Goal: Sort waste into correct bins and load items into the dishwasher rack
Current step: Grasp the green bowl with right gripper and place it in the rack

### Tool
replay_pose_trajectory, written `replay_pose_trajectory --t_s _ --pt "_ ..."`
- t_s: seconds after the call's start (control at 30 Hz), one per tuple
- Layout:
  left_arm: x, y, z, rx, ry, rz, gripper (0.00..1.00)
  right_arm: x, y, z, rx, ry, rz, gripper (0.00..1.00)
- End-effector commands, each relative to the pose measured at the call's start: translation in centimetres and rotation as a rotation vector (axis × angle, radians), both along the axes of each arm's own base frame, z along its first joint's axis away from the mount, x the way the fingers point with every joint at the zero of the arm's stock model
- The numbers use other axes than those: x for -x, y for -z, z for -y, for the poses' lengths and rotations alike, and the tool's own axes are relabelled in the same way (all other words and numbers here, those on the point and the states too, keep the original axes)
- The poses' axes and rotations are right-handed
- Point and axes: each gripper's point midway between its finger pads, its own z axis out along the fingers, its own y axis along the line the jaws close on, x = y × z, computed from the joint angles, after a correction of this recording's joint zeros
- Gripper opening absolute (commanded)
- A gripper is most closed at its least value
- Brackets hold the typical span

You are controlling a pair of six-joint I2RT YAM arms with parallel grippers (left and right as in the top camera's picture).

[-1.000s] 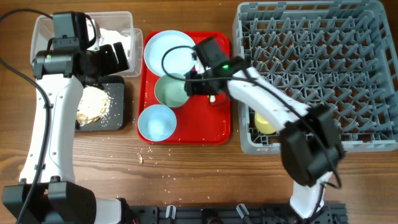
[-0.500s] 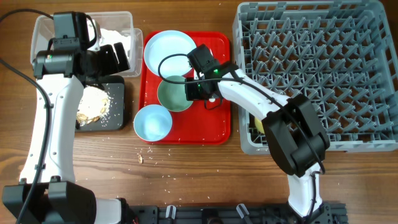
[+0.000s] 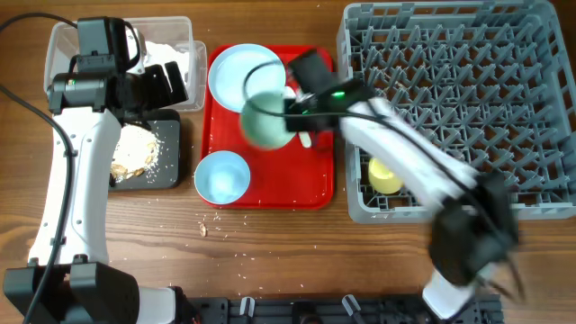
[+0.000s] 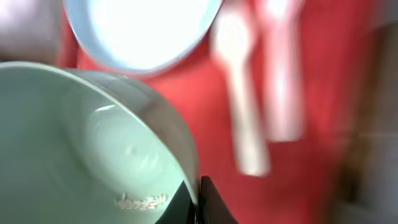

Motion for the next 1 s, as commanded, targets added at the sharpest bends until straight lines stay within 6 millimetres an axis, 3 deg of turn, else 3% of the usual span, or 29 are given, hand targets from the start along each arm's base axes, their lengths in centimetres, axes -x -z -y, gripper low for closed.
replay_pose_trajectory --t_s 0.0,0.03,0.1,0.13,0.2,0.4,0.57,0.77,0.9,0.97 --pt "-0.1 0.0 -0.3 -0.007 -0.010 -0.001 1.00 -2.7 -12.8 11.2 0.208 0.324 0.383 0.04" --pt "-0.1 0.0 -0.3 -0.007 -0.010 -0.001 1.00 -2.3 -14.6 16.6 0.390 0.483 0.448 0.04" --pt "-0.1 0.0 -0.3 -0.007 -0.010 -0.001 1.00 -1.7 -16.0 21.8 0.621 0.628 0.498 0.04" --pt "-0.1 0.0 -0.3 -0.007 -0.010 -0.001 1.00 -1.8 -16.3 23.4 0.736 0.647 0.507 0.04" --pt "-0.1 0.0 -0.3 -0.007 -0.010 -0.001 1.00 -2.8 -16.1 23.9 0.822 0.601 0.509 0.04" --pt "-0.1 0.0 -0.3 -0.007 -0.010 -0.001 1.00 -11.0 -15.8 22.8 1.273 0.412 0.588 0.04" --pt "-0.1 0.0 -0.3 -0.007 -0.010 -0.001 1.00 -15.5 -13.5 21.4 1.430 0.319 0.621 0.04" --pt "-0.1 0.0 -0.3 -0.007 -0.010 -0.001 1.00 -17.3 -8.0 21.1 1.489 0.207 0.554 0.04" --pt "-0.1 0.0 -0.3 -0.007 -0.010 -0.001 1.00 -17.5 -5.0 19.3 1.421 0.102 0.543 0.04" --pt "-0.1 0.0 -0.3 -0.007 -0.010 -0.001 1.00 -17.4 -3.6 18.8 1.385 0.050 0.523 0.10"
